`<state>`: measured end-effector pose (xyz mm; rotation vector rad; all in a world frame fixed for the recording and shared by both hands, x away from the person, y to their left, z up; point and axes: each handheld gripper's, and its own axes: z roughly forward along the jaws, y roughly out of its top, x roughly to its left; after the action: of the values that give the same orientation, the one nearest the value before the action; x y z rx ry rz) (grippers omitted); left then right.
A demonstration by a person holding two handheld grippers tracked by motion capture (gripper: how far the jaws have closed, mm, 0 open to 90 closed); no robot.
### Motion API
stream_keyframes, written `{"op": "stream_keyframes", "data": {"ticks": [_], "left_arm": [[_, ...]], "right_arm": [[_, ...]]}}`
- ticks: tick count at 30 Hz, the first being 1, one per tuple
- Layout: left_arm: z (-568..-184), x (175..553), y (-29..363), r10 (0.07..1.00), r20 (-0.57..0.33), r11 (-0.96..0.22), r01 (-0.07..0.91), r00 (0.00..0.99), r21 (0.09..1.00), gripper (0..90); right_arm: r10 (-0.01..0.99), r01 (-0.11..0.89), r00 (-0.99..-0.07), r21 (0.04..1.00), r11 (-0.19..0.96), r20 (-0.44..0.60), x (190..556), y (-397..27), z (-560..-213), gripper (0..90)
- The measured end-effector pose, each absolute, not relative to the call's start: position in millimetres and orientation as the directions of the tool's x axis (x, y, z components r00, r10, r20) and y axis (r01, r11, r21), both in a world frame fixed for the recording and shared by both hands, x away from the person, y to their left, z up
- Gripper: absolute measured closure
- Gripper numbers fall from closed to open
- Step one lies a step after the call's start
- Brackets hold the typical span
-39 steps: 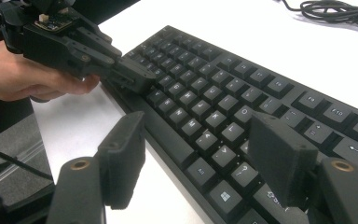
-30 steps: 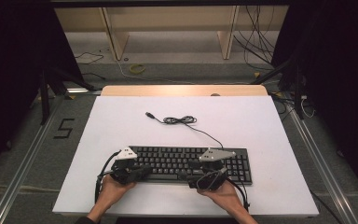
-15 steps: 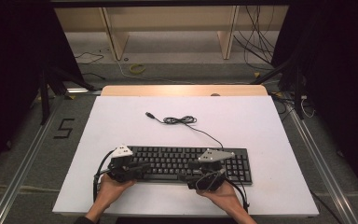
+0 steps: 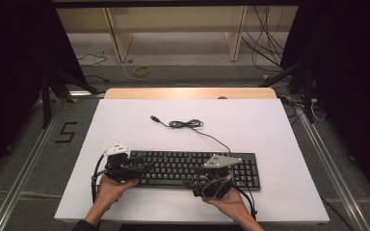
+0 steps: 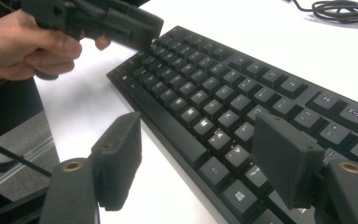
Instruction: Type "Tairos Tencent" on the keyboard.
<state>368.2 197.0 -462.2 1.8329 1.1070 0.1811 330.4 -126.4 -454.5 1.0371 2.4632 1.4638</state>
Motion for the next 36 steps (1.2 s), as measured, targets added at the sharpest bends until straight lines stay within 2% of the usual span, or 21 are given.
{"op": "stream_keyframes", "data": {"ticks": [6,12,24,30,36], "left_arm": [[-459,375,200,0.764,-0.319,-0.124,0.613,0.561,0.780,38.7],[-459,382,196,0.766,-0.304,-0.154,0.620,0.567,0.770,45.0],[-466,387,185,0.752,-0.246,-0.262,0.619,0.612,0.740,79.3],[-470,388,179,0.745,-0.233,-0.296,0.624,0.625,0.723,88.5],[-472,390,177,0.749,-0.229,-0.304,0.629,0.622,0.715,89.0]], "right_arm": [[0.592,0.503,-0.765,0.808,0.306,0.252,328,-127,-454,33.4],[0.593,0.503,-0.765,0.808,0.307,0.251,327,-127,-454,32.2],[0.591,0.497,-0.768,0.812,0.306,0.247,326,-128,-455,30.6],[0.592,0.498,-0.767,0.811,0.307,0.247,326,-127,-454,30.5],[0.591,0.498,-0.767,0.811,0.306,0.248,326,-127,-455,30.5]]}}
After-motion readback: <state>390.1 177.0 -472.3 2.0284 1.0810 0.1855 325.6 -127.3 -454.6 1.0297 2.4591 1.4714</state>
